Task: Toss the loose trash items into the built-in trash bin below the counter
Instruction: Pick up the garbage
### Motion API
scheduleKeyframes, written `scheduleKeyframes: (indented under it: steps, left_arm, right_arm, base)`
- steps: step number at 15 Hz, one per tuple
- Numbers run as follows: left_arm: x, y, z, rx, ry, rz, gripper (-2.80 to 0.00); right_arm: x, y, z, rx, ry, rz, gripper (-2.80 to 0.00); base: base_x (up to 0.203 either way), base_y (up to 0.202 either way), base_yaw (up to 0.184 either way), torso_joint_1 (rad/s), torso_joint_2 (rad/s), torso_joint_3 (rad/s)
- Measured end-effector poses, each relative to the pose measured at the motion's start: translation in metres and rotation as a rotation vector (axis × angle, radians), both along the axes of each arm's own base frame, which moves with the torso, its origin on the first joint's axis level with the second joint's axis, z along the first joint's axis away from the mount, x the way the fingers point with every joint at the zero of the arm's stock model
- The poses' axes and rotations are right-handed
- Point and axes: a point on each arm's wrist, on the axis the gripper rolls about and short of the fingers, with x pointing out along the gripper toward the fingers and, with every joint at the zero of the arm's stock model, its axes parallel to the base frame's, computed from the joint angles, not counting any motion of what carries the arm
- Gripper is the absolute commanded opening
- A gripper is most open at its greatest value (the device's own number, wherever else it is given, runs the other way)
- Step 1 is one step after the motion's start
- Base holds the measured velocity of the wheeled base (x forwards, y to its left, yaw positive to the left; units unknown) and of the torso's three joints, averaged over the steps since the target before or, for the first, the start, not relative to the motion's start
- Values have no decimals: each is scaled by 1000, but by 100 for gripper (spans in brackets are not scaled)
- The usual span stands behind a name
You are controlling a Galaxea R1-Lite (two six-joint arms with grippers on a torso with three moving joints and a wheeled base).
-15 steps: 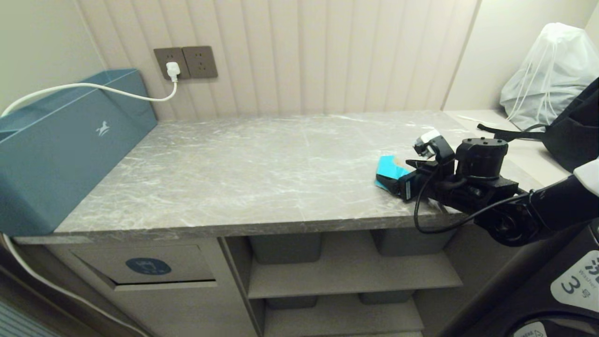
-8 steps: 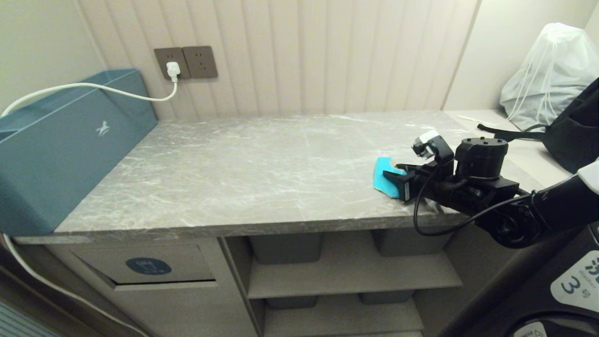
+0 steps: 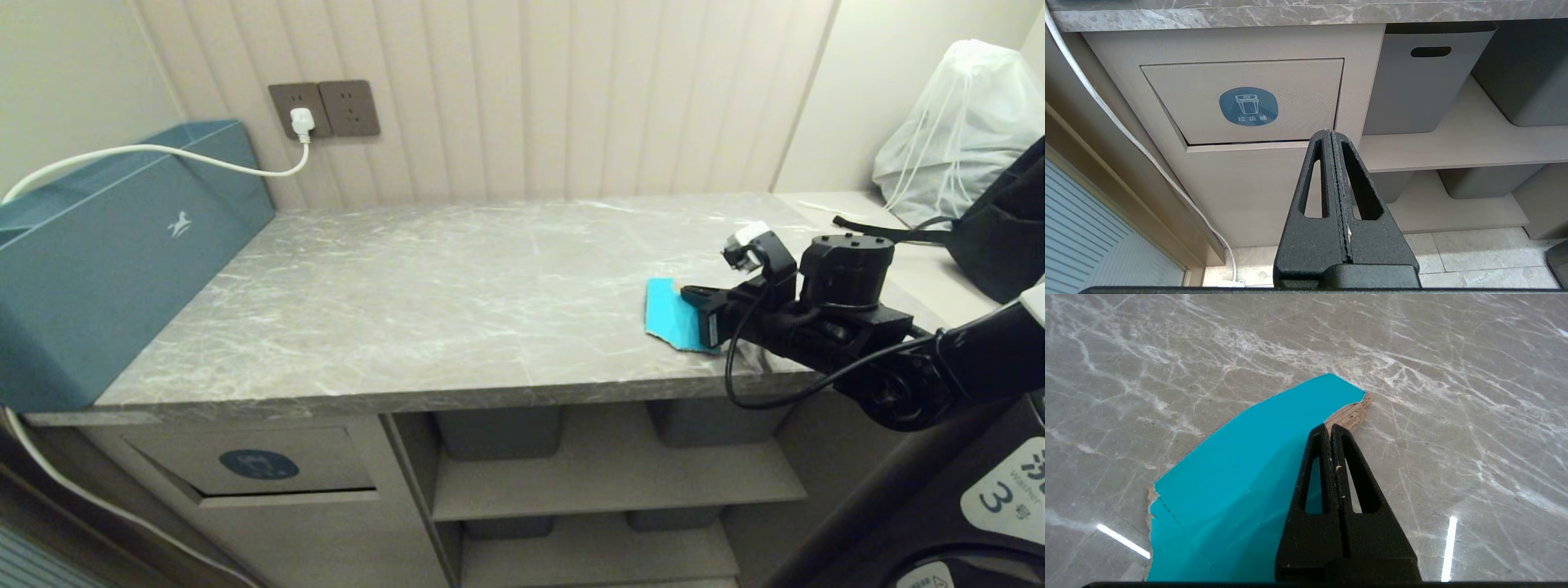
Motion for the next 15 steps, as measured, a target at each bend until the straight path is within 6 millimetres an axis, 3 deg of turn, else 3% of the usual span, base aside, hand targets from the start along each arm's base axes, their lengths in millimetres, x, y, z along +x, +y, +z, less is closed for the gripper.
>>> scheduleKeyframes:
  steps: [3,8,9,10,15]
  left_arm:
    - [0,0,0,0,0,0,-280]
    - [0,0,0,0,1,0,-280]
    - [0,0,0,0,1,0,-280]
    - [0,0,0,0,1,0,-280]
    - [0,0,0,0,0,-1,-280]
  right_arm:
    - [-3,-4,8,4,-16,-9,-280]
    - [-21,-32,29,70,33,-64,-280]
    - [-26,-34,36,127,56,-69,-116]
    - [-33,-35,41,188,103,-72,0]
    - [-62,-37,59,506,369,-33,0]
  base:
    - [0,0,0,0,0,0]
    - [0,0,0,0,0,0]
    - [0,0,0,0,0,0]
    - [0,0,0,0,0,0]
    - [0,0,0,0,0,0]
